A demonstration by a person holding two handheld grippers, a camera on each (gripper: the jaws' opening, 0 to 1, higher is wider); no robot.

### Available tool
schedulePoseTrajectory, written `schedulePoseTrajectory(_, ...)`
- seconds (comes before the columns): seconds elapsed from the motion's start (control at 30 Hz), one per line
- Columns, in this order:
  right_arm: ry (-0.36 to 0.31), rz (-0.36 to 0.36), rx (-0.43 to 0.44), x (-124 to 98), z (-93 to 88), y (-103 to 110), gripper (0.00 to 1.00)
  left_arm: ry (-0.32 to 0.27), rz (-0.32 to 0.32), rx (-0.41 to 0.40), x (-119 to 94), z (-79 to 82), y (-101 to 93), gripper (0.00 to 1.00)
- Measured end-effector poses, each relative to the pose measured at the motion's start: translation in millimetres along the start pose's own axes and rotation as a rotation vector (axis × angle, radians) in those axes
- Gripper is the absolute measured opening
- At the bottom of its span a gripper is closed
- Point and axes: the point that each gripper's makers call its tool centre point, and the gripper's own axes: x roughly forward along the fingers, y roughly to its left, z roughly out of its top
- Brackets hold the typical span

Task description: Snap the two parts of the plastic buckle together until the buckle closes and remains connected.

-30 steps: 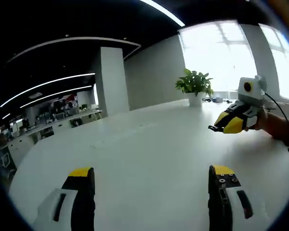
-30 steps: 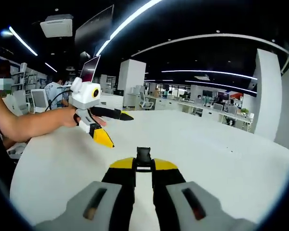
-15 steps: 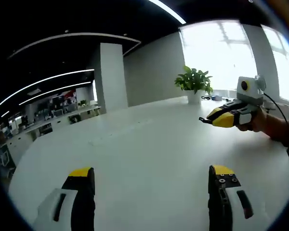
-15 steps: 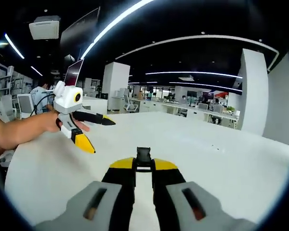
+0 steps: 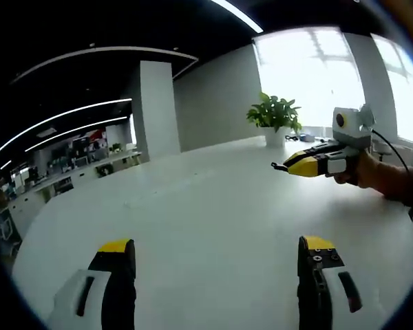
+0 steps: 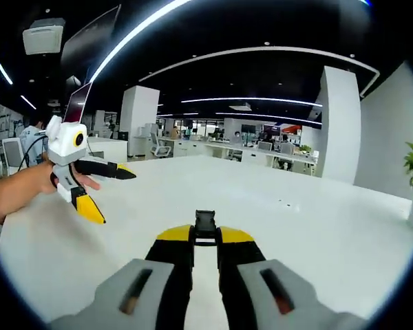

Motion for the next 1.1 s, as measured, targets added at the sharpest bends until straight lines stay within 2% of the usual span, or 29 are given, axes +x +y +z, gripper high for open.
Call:
schedulePoseTrajectory(0.43,0.043,-0.017,-0.003,15.9,-9.7,-13.4,0.11,0.004,-0.002,-0.004,1.3,-1.3,-0.8,1.0)
schedulePoseTrajectory(0.73,0.049,-0.023,0.042,23.3,-10.4,-24.8,0.11,0.011,-0.003,-0.004,3.3,-3.7,-1.2,1.0)
schedulePoseTrajectory(1.1,0.065,-0.028,0.024,35.4,-9.7,-31.7,0.11,0.007,0.0,-0.006,2.6,-2.6,-0.3,1.0)
